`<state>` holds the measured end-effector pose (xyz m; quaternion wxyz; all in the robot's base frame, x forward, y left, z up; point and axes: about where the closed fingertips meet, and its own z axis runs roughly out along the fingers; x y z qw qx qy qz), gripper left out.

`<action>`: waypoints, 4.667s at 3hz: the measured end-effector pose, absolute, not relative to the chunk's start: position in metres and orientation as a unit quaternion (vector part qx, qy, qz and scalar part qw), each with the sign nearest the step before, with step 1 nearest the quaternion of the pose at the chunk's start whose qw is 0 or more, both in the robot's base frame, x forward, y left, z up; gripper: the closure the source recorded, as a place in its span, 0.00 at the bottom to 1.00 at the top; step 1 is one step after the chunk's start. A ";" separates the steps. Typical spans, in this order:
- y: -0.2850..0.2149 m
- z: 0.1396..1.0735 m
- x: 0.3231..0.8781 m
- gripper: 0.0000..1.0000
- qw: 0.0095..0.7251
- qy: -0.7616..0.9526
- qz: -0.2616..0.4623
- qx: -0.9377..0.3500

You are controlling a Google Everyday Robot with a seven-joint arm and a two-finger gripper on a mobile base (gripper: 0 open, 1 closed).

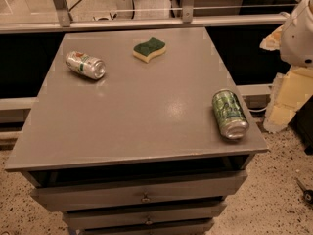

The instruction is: Pick 7up can

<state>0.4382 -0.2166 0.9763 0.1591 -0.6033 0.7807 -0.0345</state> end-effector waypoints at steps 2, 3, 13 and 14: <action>-0.185 0.966 0.465 0.00 0.181 0.770 -0.016 -0.612; -0.138 0.951 0.516 0.00 0.209 0.760 0.004 -0.615; 0.231 0.841 0.721 0.17 0.204 0.783 0.087 -0.581; 0.237 0.838 0.723 0.41 0.184 0.791 0.066 -0.580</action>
Offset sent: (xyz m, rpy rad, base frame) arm 0.0768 0.0868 -0.0342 0.1386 -0.0208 0.0851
